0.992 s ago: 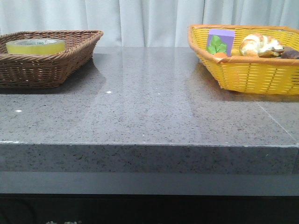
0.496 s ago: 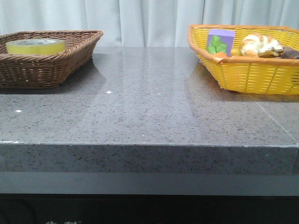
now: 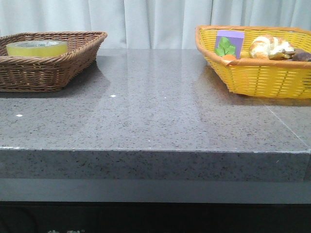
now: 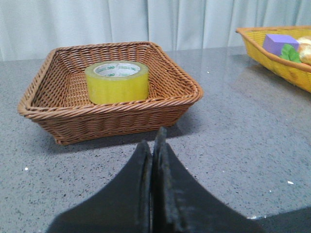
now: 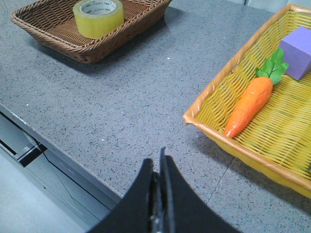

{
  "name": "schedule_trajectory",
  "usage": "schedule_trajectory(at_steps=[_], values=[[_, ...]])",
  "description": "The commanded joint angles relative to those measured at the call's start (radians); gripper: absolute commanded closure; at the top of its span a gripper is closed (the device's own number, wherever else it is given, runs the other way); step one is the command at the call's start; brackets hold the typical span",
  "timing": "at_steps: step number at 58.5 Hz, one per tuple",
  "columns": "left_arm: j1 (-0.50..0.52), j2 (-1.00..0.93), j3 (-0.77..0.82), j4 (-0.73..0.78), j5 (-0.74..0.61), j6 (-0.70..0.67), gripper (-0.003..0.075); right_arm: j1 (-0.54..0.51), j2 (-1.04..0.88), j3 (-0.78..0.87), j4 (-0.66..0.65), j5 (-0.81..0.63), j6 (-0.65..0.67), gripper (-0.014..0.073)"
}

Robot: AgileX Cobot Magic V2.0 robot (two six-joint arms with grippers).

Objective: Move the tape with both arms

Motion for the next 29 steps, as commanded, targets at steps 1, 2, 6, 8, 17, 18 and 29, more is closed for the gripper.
schedule_trajectory(at_steps=[1,2,6,8,17,18,29], values=[[0.001,-0.013,0.008,-0.019,-0.142,-0.033,0.0741,-0.003,0.001,-0.025,0.006,-0.073,-0.003,0.0709],[0.001,-0.017,0.014,-0.021,-0.148,-0.033,0.0741,-0.003,0.001,-0.025,0.006,-0.073,-0.003,0.0709],[0.014,-0.039,0.041,-0.038,-0.169,-0.033,0.0741,-0.003,0.001,-0.025,0.006,-0.073,-0.003,0.0709],[0.023,-0.051,0.052,-0.045,-0.173,-0.033,0.0741,-0.003,0.001,-0.025,0.006,-0.073,-0.003,0.0709],[0.047,-0.13,0.088,0.024,-0.173,-0.123,0.0741,-0.003,0.001,-0.025,0.006,-0.073,-0.003,0.0709],[0.047,-0.141,0.092,0.039,-0.173,-0.14,0.0741,-0.003,0.001,-0.025,0.006,-0.073,-0.003,0.0709],[0.056,-0.137,0.137,0.23,-0.194,-0.345,0.0741,-0.003,0.001,-0.025,0.006,-0.076,-0.003,0.0709]])
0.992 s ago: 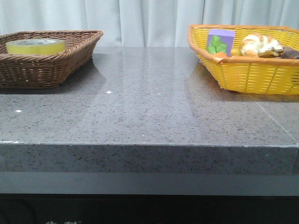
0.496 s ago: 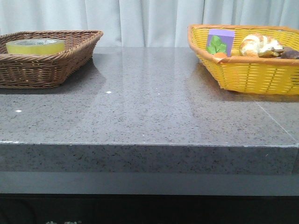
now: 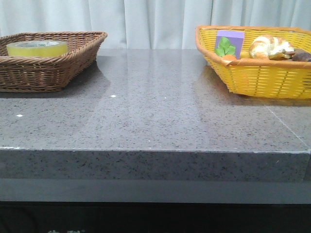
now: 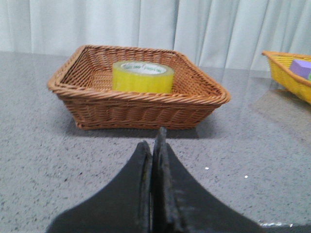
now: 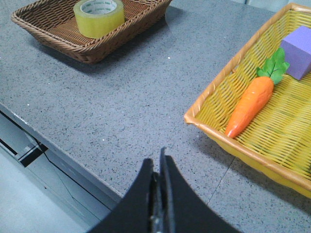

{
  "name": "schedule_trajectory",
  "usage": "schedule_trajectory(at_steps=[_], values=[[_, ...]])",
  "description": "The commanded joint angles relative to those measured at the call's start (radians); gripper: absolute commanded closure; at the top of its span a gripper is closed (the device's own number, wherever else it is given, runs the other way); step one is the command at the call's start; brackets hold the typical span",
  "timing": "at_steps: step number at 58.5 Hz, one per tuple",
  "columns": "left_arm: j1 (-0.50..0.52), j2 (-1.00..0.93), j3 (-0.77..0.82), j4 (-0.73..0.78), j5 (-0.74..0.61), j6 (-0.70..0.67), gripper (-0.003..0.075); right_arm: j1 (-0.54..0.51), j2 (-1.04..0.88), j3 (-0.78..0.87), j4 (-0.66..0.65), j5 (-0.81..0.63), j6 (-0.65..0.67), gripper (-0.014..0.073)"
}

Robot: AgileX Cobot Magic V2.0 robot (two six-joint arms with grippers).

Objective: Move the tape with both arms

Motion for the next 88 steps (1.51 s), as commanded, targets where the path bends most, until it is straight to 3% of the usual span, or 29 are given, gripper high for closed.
schedule_trajectory(at_steps=[1,16,28,48,88], values=[[0.005,-0.02,-0.007,0.057,-0.094,-0.072,0.0741,-0.003,0.001,-0.025,0.004,-0.077,-0.003,0.0709],[0.041,-0.022,0.021,0.004,-0.106,-0.053,0.0741,-0.003,0.001,-0.025,0.004,-0.076,-0.003,0.0709],[0.041,-0.022,0.021,-0.087,-0.114,0.067,0.0741,-0.003,0.001,-0.025,0.004,-0.076,-0.003,0.0709],[0.041,-0.022,0.021,-0.061,-0.185,0.067,0.0741,-0.003,0.001,-0.025,0.004,-0.076,-0.003,0.0709],[0.041,-0.022,0.021,-0.016,-0.191,0.009,0.0741,-0.003,0.001,-0.025,0.004,-0.076,-0.003,0.0709]])
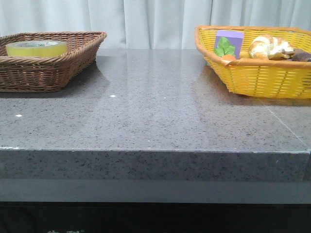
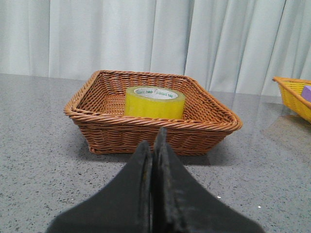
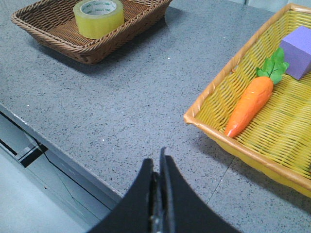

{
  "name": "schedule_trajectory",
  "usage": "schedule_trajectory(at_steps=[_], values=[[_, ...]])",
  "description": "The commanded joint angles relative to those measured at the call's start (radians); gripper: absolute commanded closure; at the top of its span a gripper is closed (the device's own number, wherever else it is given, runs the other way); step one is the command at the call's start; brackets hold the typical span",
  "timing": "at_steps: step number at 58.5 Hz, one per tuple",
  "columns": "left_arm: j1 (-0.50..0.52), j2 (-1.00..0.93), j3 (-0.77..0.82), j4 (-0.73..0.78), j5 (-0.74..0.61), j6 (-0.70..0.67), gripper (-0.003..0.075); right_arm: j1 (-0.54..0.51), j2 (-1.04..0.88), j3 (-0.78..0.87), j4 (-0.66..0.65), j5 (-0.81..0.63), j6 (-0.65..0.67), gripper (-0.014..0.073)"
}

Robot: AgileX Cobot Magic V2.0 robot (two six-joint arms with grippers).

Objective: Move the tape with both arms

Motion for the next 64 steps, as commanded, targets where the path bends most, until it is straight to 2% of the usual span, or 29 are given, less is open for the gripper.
schedule_trajectory(at_steps=[1,64], values=[[0.001,-0.022,0.007,0.002,-0.085,-0.012,0.0741,-0.003,0.001,-0.025,0.002,-0.076,-0.003,0.0709],[0.019,-0.02,0.007,-0.002,-0.112,-0.012,0.0741,-0.003,0.001,-0.025,0.002,-0.076,-0.003,0.0709]])
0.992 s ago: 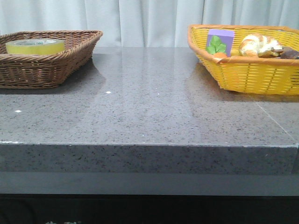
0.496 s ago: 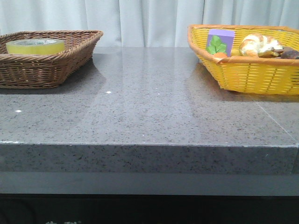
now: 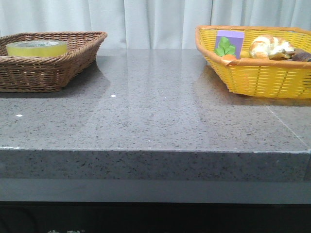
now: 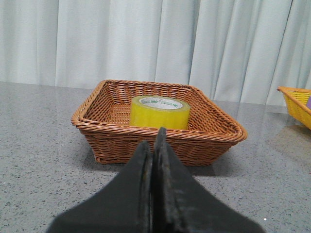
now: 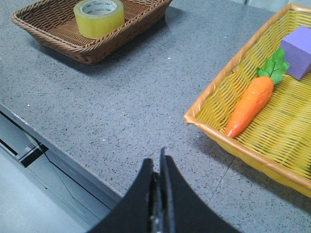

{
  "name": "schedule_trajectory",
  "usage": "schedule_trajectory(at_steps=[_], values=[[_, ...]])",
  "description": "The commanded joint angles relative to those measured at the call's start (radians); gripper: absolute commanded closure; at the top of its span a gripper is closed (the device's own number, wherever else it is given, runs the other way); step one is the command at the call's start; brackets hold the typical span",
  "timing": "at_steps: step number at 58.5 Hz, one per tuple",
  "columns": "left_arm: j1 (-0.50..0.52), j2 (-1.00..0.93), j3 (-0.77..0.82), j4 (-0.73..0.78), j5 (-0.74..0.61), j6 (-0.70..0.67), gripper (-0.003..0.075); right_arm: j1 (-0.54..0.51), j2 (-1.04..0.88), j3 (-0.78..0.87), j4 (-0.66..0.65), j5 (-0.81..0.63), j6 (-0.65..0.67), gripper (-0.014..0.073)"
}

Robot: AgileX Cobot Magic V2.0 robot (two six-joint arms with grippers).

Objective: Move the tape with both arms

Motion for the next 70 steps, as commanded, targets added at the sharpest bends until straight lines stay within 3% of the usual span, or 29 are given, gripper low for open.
schedule_trajectory(at_steps=[1,9,16,32,45,70], values=[[0.0,-0.02,0.007,-0.003,-0.081,-0.008,0.0741,-0.003,0.001,-0.025,0.001,-0.076,-0.003,0.0709],[0.0,-0.02,0.007,-0.003,-0.081,-0.008,0.0741,-0.016,-0.021,-0.018,0.002,-0.078,-0.003,0.0709],[0.0,-0.02,0.007,-0.003,-0.081,-0.008,0.0741,-0.111,-0.081,0.021,0.016,-0.094,-0.003,0.0709],[0.0,-0.02,0.007,-0.003,-0.081,-0.008,0.0741,-0.362,-0.332,0.273,0.019,-0.36,-0.003,0.0709],[0.0,-0.02,0.007,-0.003,-0.081,-0.008,0.0741,-0.496,-0.488,0.502,0.019,-0.534,-0.003,0.0709],[0.0,-0.02,0.007,-0.003,-0.081,-0.008,0.0741,-0.54,-0.625,0.773,0.019,-0.616,-0.003,0.0709]])
